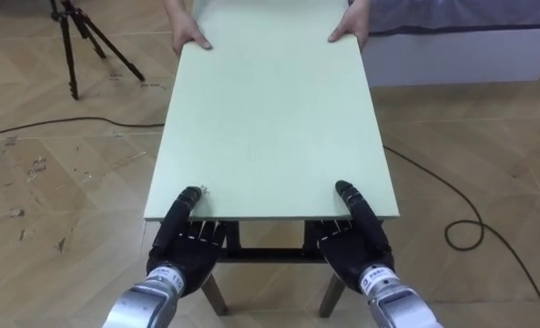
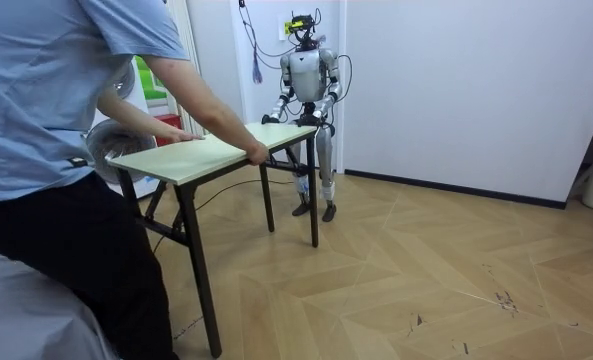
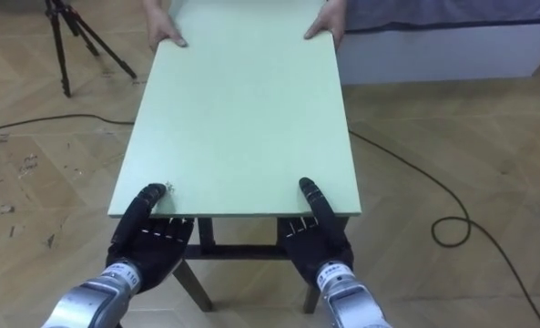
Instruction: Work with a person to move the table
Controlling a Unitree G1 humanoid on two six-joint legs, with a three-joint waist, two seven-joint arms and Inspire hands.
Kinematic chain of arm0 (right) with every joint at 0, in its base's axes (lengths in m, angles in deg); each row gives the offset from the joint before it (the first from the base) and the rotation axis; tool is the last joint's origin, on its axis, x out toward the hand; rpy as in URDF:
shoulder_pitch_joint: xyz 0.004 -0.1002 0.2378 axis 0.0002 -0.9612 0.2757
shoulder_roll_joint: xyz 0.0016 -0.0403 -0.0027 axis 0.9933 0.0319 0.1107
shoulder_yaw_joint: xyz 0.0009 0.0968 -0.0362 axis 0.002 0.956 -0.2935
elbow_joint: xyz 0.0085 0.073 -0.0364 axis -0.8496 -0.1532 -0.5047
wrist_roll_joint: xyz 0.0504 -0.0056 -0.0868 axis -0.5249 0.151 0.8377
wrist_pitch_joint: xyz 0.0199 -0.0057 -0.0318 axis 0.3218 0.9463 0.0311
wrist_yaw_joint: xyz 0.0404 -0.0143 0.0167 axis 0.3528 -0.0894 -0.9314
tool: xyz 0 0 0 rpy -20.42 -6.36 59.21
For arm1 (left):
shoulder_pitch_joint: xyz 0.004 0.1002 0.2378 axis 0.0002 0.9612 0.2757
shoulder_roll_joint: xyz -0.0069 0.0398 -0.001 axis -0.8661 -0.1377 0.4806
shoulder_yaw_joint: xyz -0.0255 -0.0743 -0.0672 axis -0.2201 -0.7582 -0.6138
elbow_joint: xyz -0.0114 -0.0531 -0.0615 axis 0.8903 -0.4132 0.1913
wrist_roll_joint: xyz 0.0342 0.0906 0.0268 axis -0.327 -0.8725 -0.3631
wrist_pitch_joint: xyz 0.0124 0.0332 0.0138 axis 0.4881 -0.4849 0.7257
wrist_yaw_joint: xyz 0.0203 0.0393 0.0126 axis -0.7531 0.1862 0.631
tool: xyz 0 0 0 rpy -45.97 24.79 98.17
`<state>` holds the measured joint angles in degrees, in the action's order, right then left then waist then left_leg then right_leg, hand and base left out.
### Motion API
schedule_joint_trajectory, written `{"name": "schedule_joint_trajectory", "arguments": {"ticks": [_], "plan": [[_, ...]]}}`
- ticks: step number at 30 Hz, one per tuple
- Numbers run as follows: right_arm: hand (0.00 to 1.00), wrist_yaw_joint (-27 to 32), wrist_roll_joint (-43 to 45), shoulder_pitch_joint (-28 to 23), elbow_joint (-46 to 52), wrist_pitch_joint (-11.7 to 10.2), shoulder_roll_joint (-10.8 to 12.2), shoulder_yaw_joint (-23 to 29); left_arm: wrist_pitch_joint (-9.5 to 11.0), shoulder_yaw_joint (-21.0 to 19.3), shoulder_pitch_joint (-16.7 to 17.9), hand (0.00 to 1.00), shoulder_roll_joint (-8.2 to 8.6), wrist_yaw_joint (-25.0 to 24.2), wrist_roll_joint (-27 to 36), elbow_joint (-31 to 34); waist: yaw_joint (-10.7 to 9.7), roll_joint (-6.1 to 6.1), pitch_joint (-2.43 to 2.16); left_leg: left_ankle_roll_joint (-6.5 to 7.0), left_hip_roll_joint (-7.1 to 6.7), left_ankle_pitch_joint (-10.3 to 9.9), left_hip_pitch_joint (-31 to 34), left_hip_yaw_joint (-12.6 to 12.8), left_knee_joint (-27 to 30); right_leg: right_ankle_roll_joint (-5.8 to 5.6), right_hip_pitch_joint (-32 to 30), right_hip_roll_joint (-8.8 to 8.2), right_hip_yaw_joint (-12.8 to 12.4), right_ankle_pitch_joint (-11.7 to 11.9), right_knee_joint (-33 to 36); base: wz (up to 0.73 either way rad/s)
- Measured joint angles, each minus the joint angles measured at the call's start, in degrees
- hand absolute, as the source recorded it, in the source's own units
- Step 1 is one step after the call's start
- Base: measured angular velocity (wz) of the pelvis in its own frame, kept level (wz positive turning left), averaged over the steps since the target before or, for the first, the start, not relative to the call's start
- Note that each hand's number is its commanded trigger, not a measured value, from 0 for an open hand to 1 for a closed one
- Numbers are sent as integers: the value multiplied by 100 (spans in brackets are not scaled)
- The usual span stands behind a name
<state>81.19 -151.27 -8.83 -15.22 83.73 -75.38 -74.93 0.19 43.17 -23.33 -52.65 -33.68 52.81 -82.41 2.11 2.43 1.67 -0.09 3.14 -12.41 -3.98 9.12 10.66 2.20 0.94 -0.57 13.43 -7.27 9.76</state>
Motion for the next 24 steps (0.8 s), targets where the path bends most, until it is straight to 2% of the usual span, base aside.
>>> {"name": "schedule_joint_trajectory", "arguments": {"ticks": [3,6,13,18,24], "plan": [[100,3,-13,-1,68,-2,-4,-5,24,-1,-12,100,2,-31,-20,3,17,21,-14,0,-3,0,-48,10,-3,0,26,2,-62,0,10,-7],[100,46,-13,-75,272,-66,-27,-49,16,-1,-19,100,4,-86,-72,49,56,72,-48,0,-6,0,-65,7,-23,-2,38,2,-65,1,14,-1],[100,90,-22,-180,585,-155,-54,-51,11,-1,-19,100,99,-429,-585,84,155,143,-95,16,-16,21,-60,35,15,1,3,-9,-102,1,87,-1],[100,90,-44,-180,703,-268,-123,-151,14,-1,-14,100,143,-614,-938,82,215,146,-99,20,-24,25,-65,36,7,1,5,-10,-108,0,87,0],[100,90,-47,-192,724,-392,-186,-238,0,6,132,100,299,-799,-1313,87,276,138,-97,20,-20,25,-65,33,-11,0,2,-9,-79,0,83,0]]}}
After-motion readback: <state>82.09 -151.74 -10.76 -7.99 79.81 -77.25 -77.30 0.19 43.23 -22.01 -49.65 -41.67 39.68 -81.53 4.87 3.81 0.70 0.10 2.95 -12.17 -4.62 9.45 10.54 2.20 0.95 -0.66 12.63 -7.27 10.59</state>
